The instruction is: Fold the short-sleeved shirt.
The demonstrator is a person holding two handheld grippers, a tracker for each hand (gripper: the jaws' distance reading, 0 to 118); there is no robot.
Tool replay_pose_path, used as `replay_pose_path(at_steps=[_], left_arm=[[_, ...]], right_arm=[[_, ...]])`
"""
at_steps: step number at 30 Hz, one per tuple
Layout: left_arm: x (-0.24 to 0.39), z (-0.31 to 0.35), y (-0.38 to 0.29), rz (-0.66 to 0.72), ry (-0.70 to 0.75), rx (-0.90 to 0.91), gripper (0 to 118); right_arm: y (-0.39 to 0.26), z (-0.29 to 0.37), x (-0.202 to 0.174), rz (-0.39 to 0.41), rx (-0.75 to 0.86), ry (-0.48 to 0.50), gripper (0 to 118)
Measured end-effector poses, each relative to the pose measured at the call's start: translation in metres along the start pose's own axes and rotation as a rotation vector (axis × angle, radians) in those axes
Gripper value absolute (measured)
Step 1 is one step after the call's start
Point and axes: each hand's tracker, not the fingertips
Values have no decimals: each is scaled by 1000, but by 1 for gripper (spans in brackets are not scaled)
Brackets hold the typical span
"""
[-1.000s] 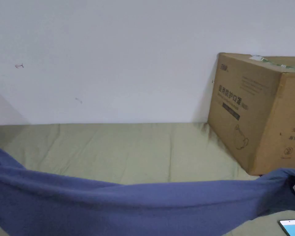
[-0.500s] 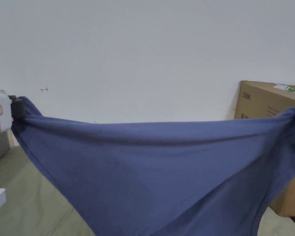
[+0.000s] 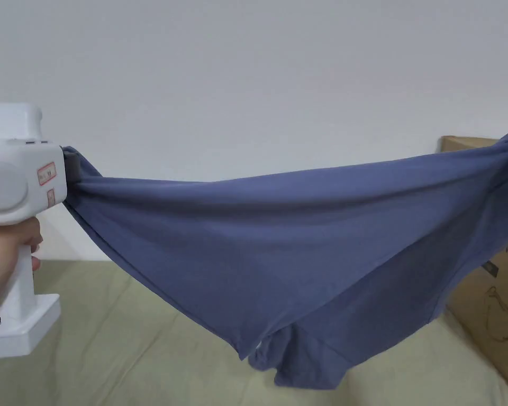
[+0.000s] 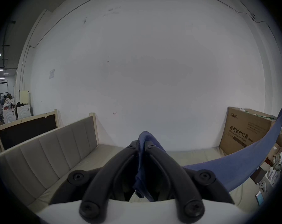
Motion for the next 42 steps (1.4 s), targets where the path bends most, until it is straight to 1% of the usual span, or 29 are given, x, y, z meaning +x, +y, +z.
replay_pose_path(at_steps=[3,4,6,8,10,14,18,21,24,26,28,32,34,35,37,38,39,40,41,42], left_arm=[[5,-4,-47,1,0,-77,5],[9,0,-66,-1,-7,-92,5],[15,9,-105,-62,-4,-121,5],[22,29,-149,-115,0,-154,5],[25,48,-185,-130,-8,-200,5],[26,105,-241,-133,-25,-245,5],[15,160,-268,-170,-53,-292,5],[1,199,-280,-143,-58,-350,5],[-14,229,-289,-117,-60,-386,5],[-23,248,-295,-104,-62,-403,5],[-31,261,-300,-107,-72,-423,5],[-48,271,-320,-104,-71,-486,5],[-51,270,-335,-100,-51,-549,6],[-52,269,-345,-110,-44,-550,7],[-51,269,-364,-125,-7,-612,11],[-50,270,-373,-116,0,-656,14],[-51,271,-378,-103,11,-671,19],[-48,277,-379,-86,17,-669,22],[-50,280,-382,-56,22,-673,26],[-54,281,-383,-18,17,-685,31]], right_arm=[[-48,-2,2,-41,-55,14,2],[-67,-1,2,-45,-76,18,2],[-108,9,-2,-31,-114,10,2],[-150,29,-8,-33,-141,14,2],[-180,50,-14,-20,-189,15,2],[-228,103,-17,-81,-245,4,2],[-253,163,-11,-82,-328,18,2],[-268,209,-4,-44,-405,42,2],[-279,247,6,-51,-448,43,2],[-286,275,10,-89,-481,38,2],[-293,296,13,-101,-527,52,2],[-315,323,5,-40,-617,66,2],[-328,325,1,-48,-672,58,2],[-337,324,0,-46,-698,47,2],[-355,322,-5,0,-731,22,2],[-365,319,-6,23,-782,8,3],[-373,318,-7,26,-808,-3,7],[-380,319,-5,-5,-823,-19,9],[-357,333,-15,-40,-833,-39,13],[-358,335,-14,-75,-838,-57,16]])
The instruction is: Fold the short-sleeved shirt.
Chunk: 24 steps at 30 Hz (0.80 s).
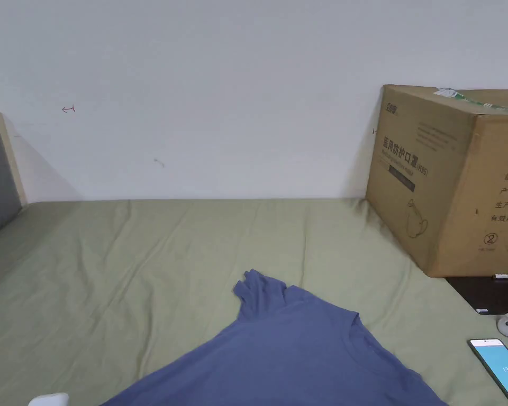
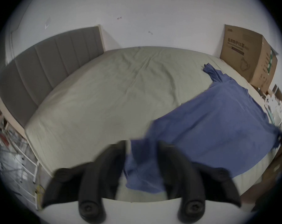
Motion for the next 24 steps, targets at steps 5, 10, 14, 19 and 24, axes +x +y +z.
replay_pose_path(at_steps=[5,10,14,19,24], left_arm=[[-25,50,4,180,-91,144,105],[-43,131,-13,247,-31,353,103],[-39,151,-40,109,34,351,0],[-39,141,-43,139,-13,282,0],[-48,79,-12,145,-28,174,0]], right_arm=[[6,55,-3,-184,206,16,106],[-14,99,-24,-108,454,130,105],[-22,116,-61,75,442,272,38],[-18,112,-91,157,430,351,0],[-13,100,-108,197,396,353,0]])
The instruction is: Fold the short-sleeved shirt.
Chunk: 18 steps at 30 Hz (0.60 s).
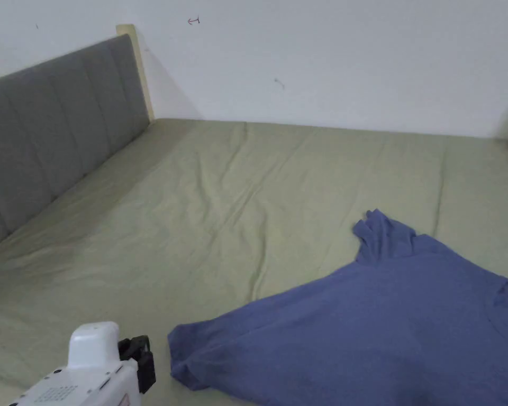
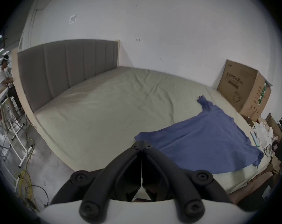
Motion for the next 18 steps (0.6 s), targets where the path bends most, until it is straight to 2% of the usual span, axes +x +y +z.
replay_pose_path(at_steps=[1,2,4,6,7,12,15,17,18], left_arm=[[-1,-25,7,-21,-6,-73,2],[-5,-46,13,-12,-9,-108,13],[-9,-82,21,24,-42,-156,60],[-9,-115,26,39,-44,-238,81],[-8,-128,25,41,-37,-268,103],[0,-167,5,13,-59,-364,101],[11,-158,-7,-111,-1,-271,92],[17,-147,-9,-136,-2,-221,61],[22,-143,-9,-160,-4,-199,38]], right_arm=[[-1,-2,-1,4,-11,8,0],[-2,-5,-1,0,-28,15,0],[-3,-7,-1,-2,-37,21,0],[1,-9,-2,-5,-41,30,0],[1,-10,-2,-6,-44,33,0],[3,-22,-1,-15,-80,27,0],[4,-28,2,-25,-97,17,0],[5,-33,3,-32,-108,18,0],[5,-36,4,-34,-116,18,0]])
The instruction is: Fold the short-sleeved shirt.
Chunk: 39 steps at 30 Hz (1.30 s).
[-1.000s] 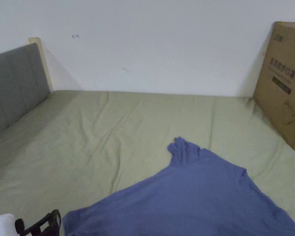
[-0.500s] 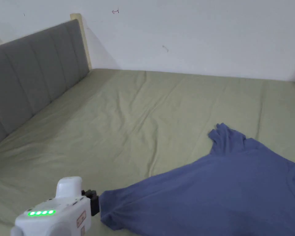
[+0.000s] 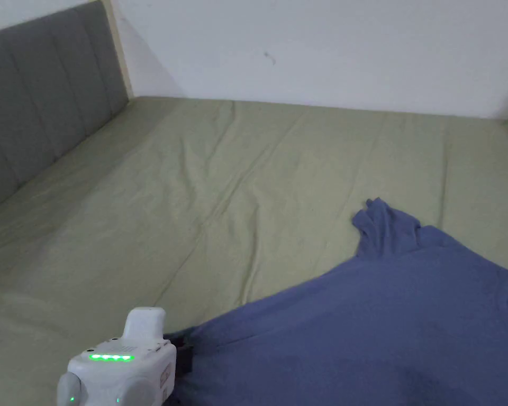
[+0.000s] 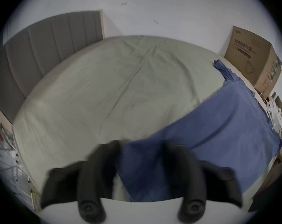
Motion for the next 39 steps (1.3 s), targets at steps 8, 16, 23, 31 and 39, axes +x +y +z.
replay_pose_path(at_steps=[8,16,23,31,39], left_arm=[[4,25,0,83,-56,84,2],[-3,19,21,93,-85,84,2],[1,7,30,50,-82,60,2],[3,-2,27,37,-87,17,2],[4,26,48,48,-93,115,2]], right_arm=[[13,-42,9,33,-35,23,0],[110,-224,67,58,-69,69,23],[170,-413,107,122,-263,-23,108],[152,-433,117,81,-340,38,45],[167,-354,112,46,-201,22,2]])
